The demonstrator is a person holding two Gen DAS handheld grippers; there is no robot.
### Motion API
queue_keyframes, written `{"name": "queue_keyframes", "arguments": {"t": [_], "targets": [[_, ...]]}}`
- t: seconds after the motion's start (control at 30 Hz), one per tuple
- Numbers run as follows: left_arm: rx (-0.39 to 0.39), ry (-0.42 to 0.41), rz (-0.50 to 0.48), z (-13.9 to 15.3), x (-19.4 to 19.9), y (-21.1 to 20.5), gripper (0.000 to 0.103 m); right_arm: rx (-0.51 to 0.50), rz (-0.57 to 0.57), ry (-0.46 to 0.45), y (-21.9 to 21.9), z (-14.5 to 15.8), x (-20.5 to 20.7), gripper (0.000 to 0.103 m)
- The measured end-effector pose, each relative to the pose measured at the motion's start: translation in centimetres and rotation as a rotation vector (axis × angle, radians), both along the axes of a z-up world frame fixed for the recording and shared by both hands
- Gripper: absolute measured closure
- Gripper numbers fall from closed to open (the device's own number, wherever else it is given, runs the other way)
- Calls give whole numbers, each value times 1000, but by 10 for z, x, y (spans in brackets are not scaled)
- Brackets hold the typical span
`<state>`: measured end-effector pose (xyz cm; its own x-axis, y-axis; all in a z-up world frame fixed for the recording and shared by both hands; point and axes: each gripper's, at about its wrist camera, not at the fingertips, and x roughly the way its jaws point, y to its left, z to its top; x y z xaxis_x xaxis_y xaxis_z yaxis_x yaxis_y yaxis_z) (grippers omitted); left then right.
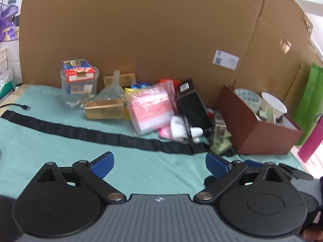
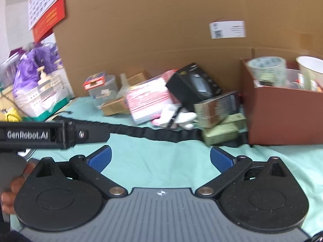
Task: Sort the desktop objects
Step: 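Withdraw the left tool from the brown box back over the table, then move the left tool down to the gold box near the clutter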
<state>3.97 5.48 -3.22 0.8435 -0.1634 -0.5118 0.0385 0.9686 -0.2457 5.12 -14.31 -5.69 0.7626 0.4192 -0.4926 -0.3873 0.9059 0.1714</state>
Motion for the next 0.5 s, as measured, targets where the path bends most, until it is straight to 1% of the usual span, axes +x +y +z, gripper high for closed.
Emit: {"name": "queue_keyframes", "arguments": {"t": [0.13, 0.2, 0.3, 0.4, 0.5], "targets": [[-35, -6, 12, 1, 12, 20, 3, -9, 36, -5, 18, 1, 12, 2], [-31, 4, 20, 0, 21, 28, 3, -45, 59, -15, 30, 1, 17, 2], [-16, 26, 29, -1, 33, 39, 3, -105, 114, -19, 49, 0, 27, 2], [12, 19, 27, -2, 46, 49, 3, -104, 168, -34, 65, -2, 35, 2], [53, 27, 55, -4, 63, 59, 3, -104, 216, -63, 82, -2, 45, 3]]}}
